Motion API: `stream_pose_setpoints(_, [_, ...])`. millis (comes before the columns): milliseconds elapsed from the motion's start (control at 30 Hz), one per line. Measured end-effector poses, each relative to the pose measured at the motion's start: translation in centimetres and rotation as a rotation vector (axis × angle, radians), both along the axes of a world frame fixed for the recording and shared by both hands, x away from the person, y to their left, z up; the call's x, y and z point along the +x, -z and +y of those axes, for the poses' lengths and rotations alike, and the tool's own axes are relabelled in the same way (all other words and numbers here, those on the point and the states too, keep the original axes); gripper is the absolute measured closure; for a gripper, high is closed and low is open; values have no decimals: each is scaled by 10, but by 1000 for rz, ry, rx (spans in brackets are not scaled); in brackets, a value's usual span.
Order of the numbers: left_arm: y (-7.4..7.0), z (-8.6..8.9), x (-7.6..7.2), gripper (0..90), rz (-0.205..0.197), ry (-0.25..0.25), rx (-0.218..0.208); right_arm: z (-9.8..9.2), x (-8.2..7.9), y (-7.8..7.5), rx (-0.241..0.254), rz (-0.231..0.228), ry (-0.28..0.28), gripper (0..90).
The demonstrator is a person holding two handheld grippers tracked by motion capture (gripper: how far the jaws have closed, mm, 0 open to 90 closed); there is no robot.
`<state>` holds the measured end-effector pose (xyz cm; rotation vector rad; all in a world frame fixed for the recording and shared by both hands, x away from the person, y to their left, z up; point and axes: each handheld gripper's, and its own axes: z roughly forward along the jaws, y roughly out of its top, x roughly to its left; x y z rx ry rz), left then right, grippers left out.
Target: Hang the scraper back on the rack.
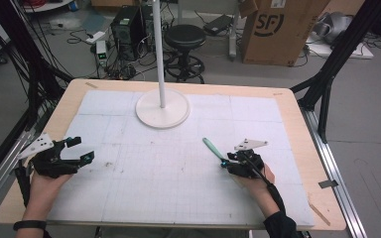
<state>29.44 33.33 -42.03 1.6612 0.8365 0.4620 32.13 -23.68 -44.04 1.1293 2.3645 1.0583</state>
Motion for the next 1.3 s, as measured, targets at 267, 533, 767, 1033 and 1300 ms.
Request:
stream_pose_setpoints(267, [0, -1, 0, 151, 3, 4, 4, 4, 1, 3, -17, 19, 17, 691])
stream_pose_setpoints(533, [0, -2, 0, 152, 4, 8, 9, 4, 0, 4, -1, 29, 45, 786])
stream_pose_setpoints(767, [3, -2, 4, 153, 4, 3, 1, 4, 0, 3, 10, 36, 50, 804])
stream_pose_setpoints(1033, [2, -2, 3, 154, 0, -2, -4, 0, 2, -7, 61, -1, 40, 807])
stream_pose_setpoints(1300, [3, -2, 5, 154, 5, -8, -7, 3, 10, -54, 135, -61, -22, 807])
